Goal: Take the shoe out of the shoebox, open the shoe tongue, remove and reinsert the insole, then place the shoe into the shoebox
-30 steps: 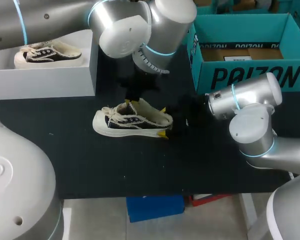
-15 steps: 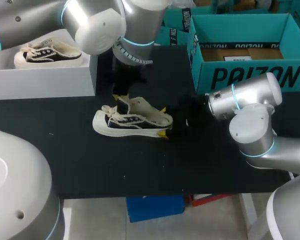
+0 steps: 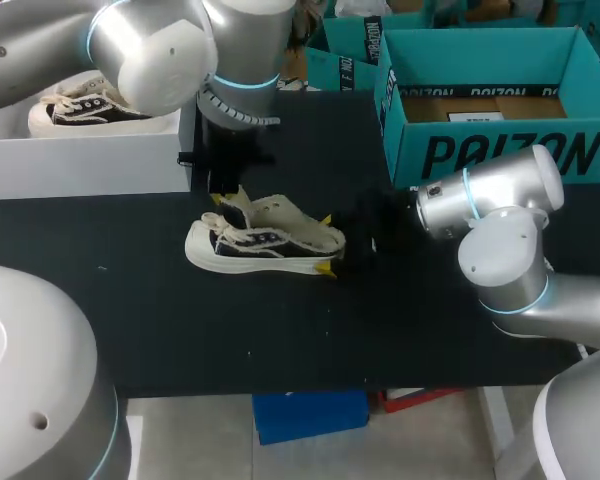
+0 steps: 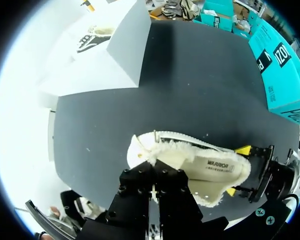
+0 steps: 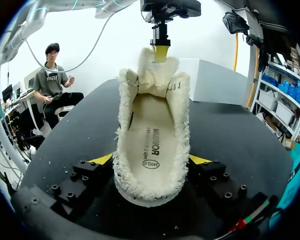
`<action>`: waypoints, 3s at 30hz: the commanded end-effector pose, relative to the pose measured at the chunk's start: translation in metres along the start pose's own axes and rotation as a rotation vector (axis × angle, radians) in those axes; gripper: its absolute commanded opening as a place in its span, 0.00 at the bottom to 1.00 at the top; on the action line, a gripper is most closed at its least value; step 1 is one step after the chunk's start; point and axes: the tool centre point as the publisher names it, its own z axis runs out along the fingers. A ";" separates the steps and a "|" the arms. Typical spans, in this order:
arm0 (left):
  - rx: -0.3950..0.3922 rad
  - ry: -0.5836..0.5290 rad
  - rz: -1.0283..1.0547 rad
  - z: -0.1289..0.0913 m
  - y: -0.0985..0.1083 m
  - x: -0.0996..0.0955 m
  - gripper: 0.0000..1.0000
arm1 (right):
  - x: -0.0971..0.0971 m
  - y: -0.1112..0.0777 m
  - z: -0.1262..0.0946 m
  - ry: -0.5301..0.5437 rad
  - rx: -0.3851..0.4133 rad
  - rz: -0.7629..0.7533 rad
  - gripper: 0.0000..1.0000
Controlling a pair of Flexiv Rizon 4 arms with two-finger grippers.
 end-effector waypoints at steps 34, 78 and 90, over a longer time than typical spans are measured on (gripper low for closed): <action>0.037 0.083 0.352 -0.035 -0.007 0.010 1.00 | -0.001 -0.002 0.004 0.000 0.003 0.001 0.00; 0.098 0.418 1.645 -0.041 -0.010 0.061 0.00 | -0.001 -0.002 0.004 0.000 0.003 0.001 0.00; 0.038 0.630 1.879 -0.042 -0.004 0.070 0.00 | -0.001 -0.002 0.004 0.000 0.003 0.001 0.00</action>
